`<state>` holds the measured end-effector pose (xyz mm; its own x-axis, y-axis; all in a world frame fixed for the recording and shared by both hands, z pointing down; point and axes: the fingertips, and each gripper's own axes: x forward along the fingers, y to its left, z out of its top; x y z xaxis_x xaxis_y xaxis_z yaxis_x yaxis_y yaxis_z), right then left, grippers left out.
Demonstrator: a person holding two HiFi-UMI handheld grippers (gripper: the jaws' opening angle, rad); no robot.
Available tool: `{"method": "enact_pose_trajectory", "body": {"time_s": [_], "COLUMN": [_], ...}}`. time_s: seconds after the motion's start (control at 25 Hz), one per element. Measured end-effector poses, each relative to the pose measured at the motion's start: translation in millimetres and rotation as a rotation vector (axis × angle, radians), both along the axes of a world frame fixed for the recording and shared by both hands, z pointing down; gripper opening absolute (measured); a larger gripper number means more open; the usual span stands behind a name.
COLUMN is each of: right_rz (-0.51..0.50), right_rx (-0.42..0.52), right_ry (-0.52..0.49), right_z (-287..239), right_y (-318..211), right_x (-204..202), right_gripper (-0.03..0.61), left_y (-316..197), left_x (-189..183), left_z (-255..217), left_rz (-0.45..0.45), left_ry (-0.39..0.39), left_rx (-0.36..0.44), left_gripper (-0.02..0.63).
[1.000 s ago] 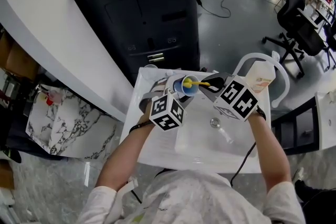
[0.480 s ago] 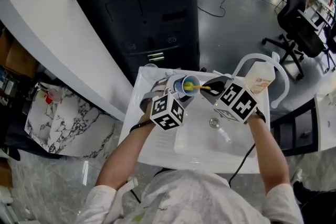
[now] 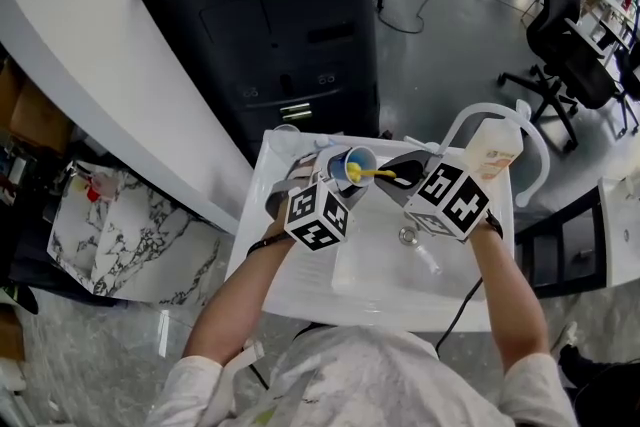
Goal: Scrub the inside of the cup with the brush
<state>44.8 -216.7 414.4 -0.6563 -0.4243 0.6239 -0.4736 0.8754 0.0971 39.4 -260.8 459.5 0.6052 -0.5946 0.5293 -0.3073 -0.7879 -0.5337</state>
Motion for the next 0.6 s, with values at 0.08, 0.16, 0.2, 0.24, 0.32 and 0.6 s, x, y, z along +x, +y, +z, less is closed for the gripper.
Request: {"method": "enact_pose_trajectory", "body": {"time_s": [0.08,0.16,0.2,0.24,0.32,0.6], "right_rz": [0.004,0.008,0.011,0.013,0.020,0.047], "right_rx": [0.002,0.004,0.005,0.006,0.008,0.009], "right_ry": [-0.011,-0.021,-0.025,-0.028,-0.035,-0.062], "right_z": [-2.6,-5.3,-6.2,-7.1,-8.9,-14.1], "right_y": [-0.7,-1.4,-1.7,-2.0,-2.9,-5.9], "right_x": [-1.1,-1.7,-1.5,-1.2,-0.3,4.6], "right_gripper": [0.035,0.035,0.035,0.035,0.035,0.035], "left_y": [0.3,1.1,1.8,2.4,3.4,6.5], "left_x": [-0.5,-0.5,0.1,0.7,1.5,3.8], "left_z": [0.1,1.3,1.9,2.3,2.5,1.4], "left_rz": [0.001,0.003,0.005,0.007,0.011,0.019], "left_ry": [0.002,-0.001,-0.003,-0.004,-0.006,-0.004], "left_rx": [-0.003,-0.005,-0.007,-0.008,-0.008,-0.002], "left_gripper": [0.296,0.296,0.296,0.296,0.295,0.295]}}
